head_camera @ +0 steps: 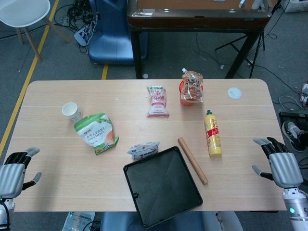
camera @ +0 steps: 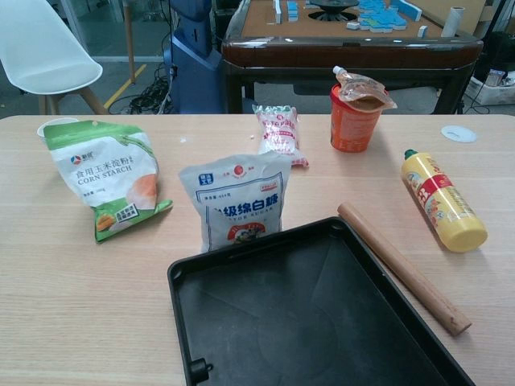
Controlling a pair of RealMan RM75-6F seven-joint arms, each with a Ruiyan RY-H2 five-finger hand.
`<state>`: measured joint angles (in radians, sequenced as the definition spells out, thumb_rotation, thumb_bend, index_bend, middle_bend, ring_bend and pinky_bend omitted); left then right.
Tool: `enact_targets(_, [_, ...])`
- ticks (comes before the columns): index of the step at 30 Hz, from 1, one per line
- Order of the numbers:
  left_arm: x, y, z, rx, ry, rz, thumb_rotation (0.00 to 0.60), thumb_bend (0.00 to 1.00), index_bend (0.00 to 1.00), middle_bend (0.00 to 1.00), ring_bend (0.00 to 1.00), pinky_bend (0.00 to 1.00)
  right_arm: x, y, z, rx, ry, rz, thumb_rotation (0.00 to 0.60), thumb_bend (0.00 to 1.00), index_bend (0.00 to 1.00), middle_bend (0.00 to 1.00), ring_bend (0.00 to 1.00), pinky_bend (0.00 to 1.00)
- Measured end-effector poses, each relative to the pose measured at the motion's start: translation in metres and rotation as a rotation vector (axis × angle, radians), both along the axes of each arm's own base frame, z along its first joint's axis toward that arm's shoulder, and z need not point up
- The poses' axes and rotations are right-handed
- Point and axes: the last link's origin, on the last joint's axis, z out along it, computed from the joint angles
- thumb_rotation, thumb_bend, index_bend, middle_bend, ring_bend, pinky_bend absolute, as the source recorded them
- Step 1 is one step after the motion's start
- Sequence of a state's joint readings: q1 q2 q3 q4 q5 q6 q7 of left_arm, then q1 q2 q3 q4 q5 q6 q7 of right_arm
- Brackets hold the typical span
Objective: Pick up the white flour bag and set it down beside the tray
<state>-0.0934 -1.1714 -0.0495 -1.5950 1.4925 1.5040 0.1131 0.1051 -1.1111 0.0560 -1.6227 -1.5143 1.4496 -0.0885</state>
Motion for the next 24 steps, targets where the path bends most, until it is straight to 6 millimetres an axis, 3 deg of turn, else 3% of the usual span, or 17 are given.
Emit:
enact_targets(13, [0.004,0.009,-0.006,-0.054,-0.061,-0.052,0.6,0.22,0.22,0.21,0.23,0.16,0.003,-0.002,0.012,-0.045,0.012,0.016,0.6,0.17,0.2,0.25,0.15,0.23])
enact_targets(24, [0.021,0.042,-0.027,-0.232,-0.317,-0.139,0.6,0.22,0.21,0.21,0.23,0.18,0.013,-0.013,0.035,-0.117,0.017,0.01,0.6,0.17,0.2,0.25,0.15,0.23])
